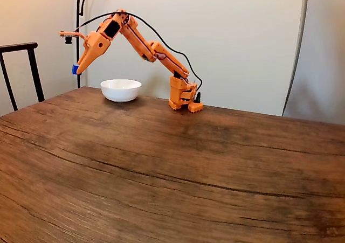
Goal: Grasp the cube and drop it in the bowl
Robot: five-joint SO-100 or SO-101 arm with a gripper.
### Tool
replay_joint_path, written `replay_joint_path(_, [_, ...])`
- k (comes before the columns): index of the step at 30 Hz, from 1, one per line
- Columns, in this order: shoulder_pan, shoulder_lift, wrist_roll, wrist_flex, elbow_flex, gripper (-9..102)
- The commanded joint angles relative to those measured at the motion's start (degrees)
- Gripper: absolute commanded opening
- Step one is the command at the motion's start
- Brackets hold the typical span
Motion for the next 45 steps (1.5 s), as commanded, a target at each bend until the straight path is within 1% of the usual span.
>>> replay_joint_path(1, [1.8,10.5,0.4,3.7,9.9,5])
replay_joint_path(8, [5.9,30.0,2.2,3.5,34.9,5])
replay_joint_path(19, [9.6,54.4,2.2,3.3,67.4,5])
replay_joint_path(24, [15.5,64.9,5.3,3.1,79.7,5])
replay_joint_path(29, [24.3,74.4,11.3,2.0,90.3,5])
replay_joint_path(32, [29.7,79.4,15.6,-2.0,97.2,5])
replay_joint_path(38, [38.6,83.8,21.5,-14.0,112.1,5])
replay_joint_path(45, [44.0,83.5,23.6,-31.6,125.1,5])
